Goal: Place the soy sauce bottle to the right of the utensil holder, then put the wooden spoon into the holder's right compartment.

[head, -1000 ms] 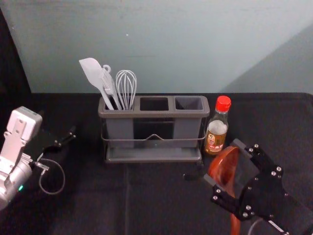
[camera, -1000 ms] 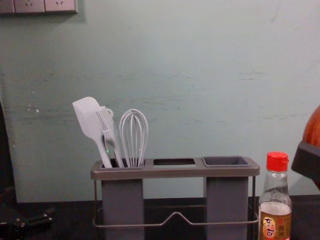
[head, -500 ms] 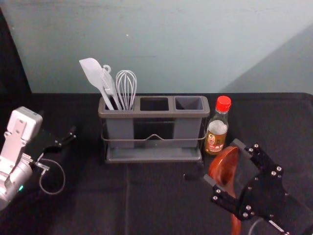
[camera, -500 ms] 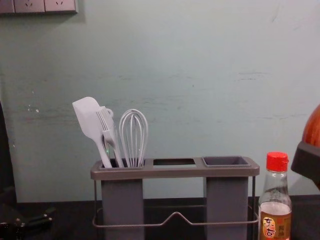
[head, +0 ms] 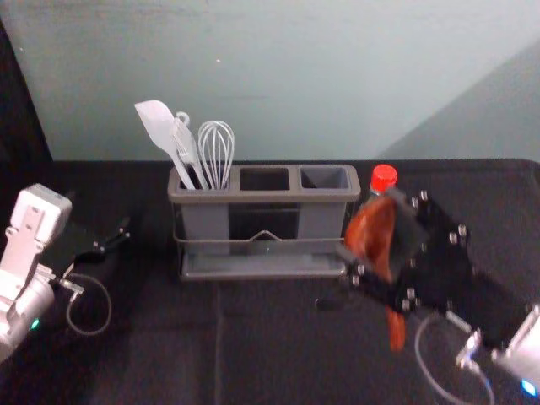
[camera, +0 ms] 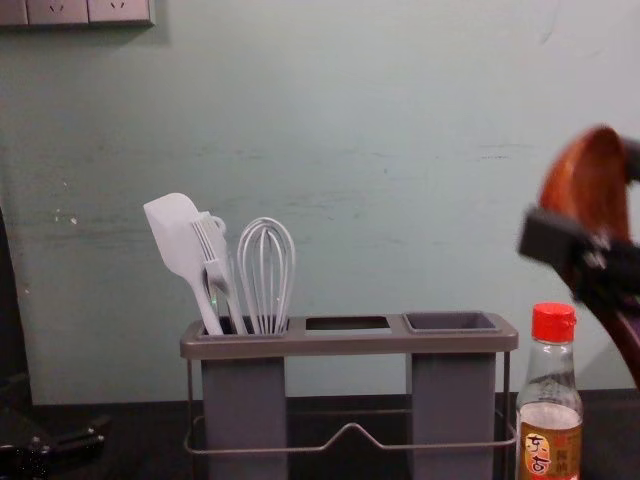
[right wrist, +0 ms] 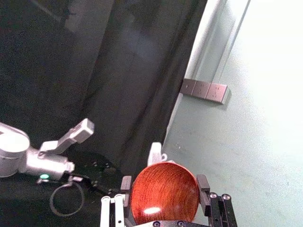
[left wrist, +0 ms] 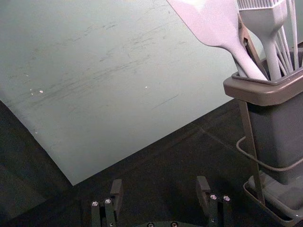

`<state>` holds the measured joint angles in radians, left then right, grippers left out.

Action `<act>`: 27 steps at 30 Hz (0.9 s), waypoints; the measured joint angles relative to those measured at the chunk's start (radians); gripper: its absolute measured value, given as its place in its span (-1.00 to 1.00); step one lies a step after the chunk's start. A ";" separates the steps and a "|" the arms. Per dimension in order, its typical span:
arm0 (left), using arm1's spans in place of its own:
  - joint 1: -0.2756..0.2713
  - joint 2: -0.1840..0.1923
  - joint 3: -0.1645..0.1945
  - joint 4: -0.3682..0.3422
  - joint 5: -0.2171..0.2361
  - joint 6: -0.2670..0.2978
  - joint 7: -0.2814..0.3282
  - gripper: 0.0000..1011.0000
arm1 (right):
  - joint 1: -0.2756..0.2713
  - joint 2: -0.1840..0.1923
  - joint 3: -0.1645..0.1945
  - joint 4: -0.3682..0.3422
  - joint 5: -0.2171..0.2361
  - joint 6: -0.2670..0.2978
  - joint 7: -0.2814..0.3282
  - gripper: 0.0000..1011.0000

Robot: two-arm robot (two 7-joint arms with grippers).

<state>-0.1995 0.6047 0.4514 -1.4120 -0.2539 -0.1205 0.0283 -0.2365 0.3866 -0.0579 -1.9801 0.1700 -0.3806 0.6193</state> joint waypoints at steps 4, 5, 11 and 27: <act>0.000 0.000 0.000 0.000 0.000 0.000 0.000 1.00 | 0.100 0.006 -0.023 0.048 0.021 0.026 0.012 0.66; 0.000 0.000 0.000 0.000 0.000 0.000 0.000 1.00 | 0.123 0.006 -0.029 0.063 0.026 0.029 0.014 0.66; 0.000 0.000 0.000 0.000 0.000 0.000 0.000 1.00 | 0.305 -0.032 -0.072 0.192 0.051 0.002 0.012 0.66; 0.000 0.000 0.000 0.000 0.000 0.000 0.000 1.00 | 0.665 -0.149 -0.176 0.608 0.163 -0.204 0.051 0.66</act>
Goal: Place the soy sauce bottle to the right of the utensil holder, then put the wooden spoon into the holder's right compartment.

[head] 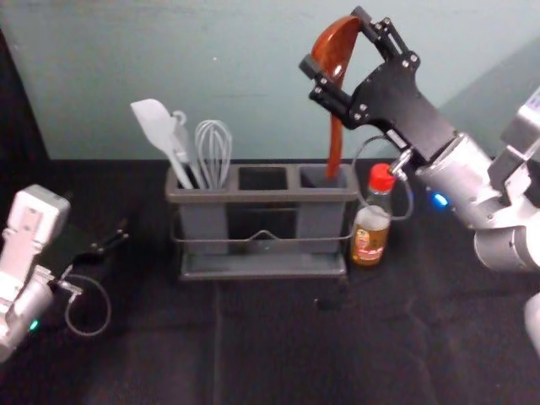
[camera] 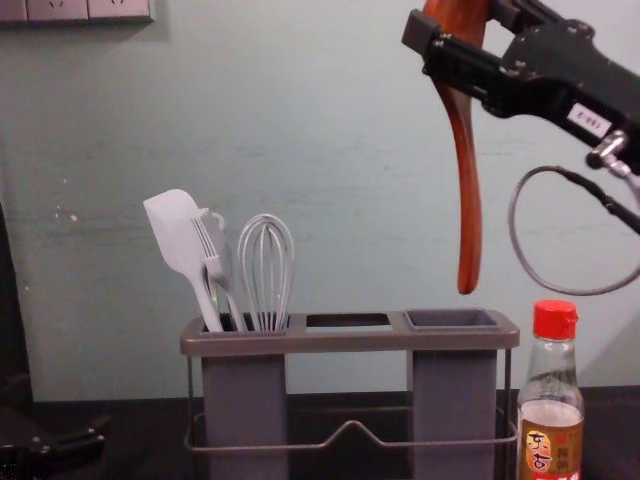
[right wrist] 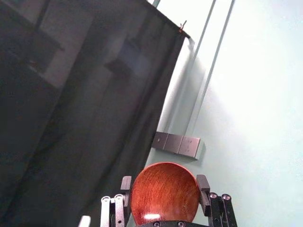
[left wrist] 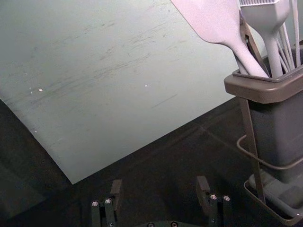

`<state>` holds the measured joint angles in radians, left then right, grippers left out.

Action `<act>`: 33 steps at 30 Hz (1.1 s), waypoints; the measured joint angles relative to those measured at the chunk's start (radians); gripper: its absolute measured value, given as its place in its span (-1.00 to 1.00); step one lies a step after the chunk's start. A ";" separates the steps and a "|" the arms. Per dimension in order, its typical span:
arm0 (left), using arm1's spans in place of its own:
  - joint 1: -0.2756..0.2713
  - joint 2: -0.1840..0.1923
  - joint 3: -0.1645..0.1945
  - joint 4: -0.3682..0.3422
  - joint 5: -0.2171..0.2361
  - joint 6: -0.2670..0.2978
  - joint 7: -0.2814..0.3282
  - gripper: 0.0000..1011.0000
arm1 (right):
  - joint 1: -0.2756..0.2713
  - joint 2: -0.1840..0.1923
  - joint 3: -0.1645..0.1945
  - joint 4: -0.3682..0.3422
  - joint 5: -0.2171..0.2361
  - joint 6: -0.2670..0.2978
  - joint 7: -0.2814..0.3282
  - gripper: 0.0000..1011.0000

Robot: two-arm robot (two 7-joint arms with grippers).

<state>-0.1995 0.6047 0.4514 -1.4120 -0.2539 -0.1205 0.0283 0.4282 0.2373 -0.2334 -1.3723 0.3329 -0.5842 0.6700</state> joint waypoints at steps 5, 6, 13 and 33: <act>0.000 0.000 0.000 0.000 0.000 0.000 0.000 1.00 | 0.038 -0.018 -0.011 0.064 0.001 -0.043 -0.001 0.66; 0.000 0.000 0.000 0.000 0.000 0.000 0.000 1.00 | 0.038 -0.018 -0.011 0.064 0.001 -0.043 -0.001 0.66; 0.000 0.000 0.000 0.000 0.000 0.000 0.000 1.00 | 0.078 -0.051 -0.037 0.178 -0.004 -0.112 -0.030 0.66; 0.000 0.000 0.000 0.000 0.000 0.000 0.000 1.00 | 0.058 -0.070 -0.063 0.344 -0.027 -0.185 -0.039 0.66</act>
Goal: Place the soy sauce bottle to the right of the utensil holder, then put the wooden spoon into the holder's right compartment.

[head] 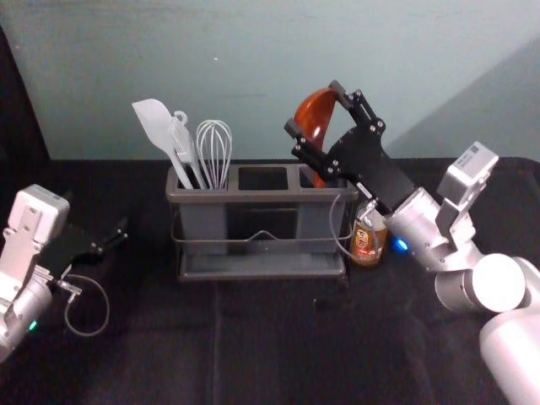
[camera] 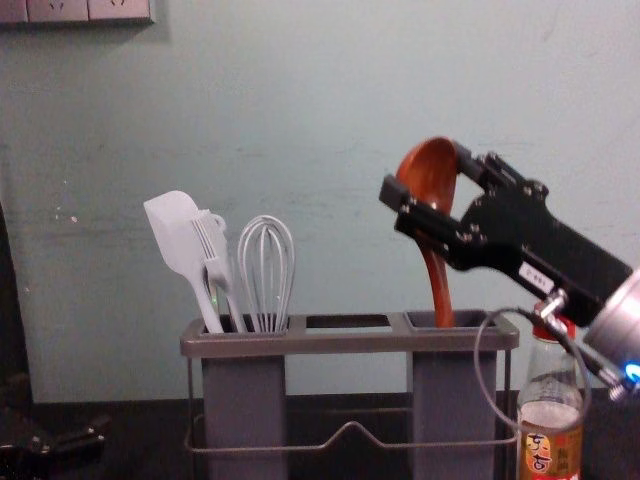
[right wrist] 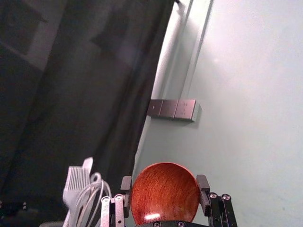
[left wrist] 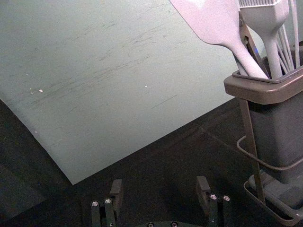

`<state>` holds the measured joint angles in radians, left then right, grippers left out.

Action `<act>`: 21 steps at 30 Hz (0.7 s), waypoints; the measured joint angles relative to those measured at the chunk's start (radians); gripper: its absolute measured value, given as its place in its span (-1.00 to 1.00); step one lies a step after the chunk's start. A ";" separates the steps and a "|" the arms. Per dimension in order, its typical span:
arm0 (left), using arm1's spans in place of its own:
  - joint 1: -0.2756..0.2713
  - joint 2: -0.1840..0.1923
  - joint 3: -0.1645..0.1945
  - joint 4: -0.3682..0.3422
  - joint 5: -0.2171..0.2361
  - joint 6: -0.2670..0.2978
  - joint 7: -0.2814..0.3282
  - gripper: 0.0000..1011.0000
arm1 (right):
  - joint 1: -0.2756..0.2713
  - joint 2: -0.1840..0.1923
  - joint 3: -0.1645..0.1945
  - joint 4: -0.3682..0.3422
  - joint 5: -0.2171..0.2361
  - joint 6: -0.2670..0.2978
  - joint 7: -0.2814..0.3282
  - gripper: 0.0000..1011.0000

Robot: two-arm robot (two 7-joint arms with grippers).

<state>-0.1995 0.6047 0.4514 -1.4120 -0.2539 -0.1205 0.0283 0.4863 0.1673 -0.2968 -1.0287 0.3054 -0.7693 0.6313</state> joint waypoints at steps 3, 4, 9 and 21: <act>0.000 0.000 0.000 0.000 0.000 0.000 0.000 1.00 | -0.004 -0.002 0.002 0.021 0.002 -0.009 0.006 0.66; 0.000 0.000 0.000 0.000 0.000 0.000 0.000 1.00 | -0.005 -0.003 0.002 0.027 0.003 -0.011 0.007 0.66; 0.000 0.000 0.000 0.000 0.000 0.000 0.000 1.00 | -0.011 -0.009 0.008 0.066 0.010 -0.029 0.017 0.66; 0.000 0.000 0.000 0.000 0.000 0.000 0.000 1.00 | -0.013 -0.021 0.017 0.112 0.026 -0.048 0.039 0.66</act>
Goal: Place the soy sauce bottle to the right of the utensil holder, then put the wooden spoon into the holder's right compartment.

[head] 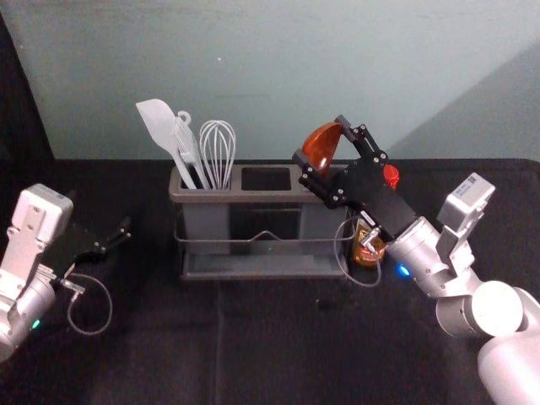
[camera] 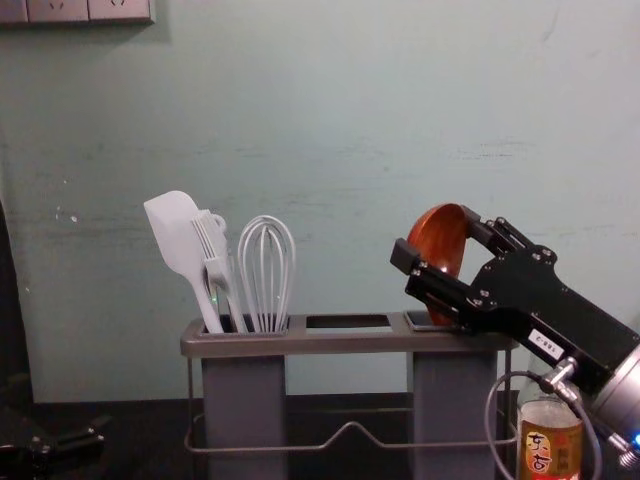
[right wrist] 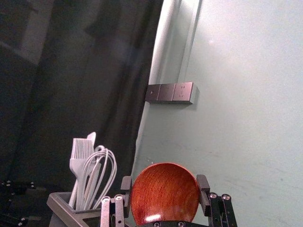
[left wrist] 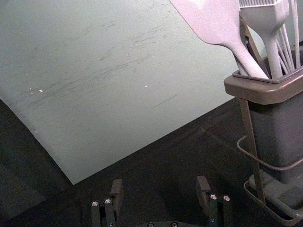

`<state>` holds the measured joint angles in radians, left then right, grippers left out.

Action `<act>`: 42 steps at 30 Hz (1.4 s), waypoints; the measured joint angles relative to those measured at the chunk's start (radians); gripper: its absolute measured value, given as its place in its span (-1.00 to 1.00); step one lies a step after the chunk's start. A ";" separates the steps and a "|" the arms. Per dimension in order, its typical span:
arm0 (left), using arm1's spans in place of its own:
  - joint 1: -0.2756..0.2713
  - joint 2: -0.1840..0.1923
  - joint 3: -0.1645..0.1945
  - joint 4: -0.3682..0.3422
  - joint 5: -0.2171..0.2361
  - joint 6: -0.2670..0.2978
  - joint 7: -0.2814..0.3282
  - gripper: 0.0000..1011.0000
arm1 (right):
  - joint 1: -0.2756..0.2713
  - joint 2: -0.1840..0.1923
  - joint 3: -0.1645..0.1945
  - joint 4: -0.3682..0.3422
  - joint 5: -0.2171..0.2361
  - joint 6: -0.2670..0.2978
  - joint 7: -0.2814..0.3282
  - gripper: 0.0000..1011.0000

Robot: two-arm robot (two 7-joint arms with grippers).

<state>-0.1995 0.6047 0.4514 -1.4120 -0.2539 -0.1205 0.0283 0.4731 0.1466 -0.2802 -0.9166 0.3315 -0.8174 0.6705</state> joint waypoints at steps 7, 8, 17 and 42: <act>0.000 0.000 0.000 0.000 0.000 0.000 0.000 1.00 | 0.003 -0.004 0.003 0.012 0.001 -0.006 0.011 0.66; 0.000 0.000 0.000 0.000 0.000 0.000 0.000 1.00 | 0.003 -0.005 0.004 0.014 0.003 -0.008 0.013 0.66; 0.000 0.000 0.000 0.000 0.000 0.000 0.000 1.00 | -0.005 -0.008 0.011 0.002 0.002 -0.010 0.007 0.98; 0.000 0.000 0.000 0.000 0.000 0.000 0.000 1.00 | -0.265 0.099 0.114 -0.610 -0.216 0.130 -0.195 0.98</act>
<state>-0.1995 0.6047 0.4514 -1.4120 -0.2539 -0.1205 0.0283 0.2084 0.2454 -0.1657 -1.5270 0.1152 -0.6877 0.4754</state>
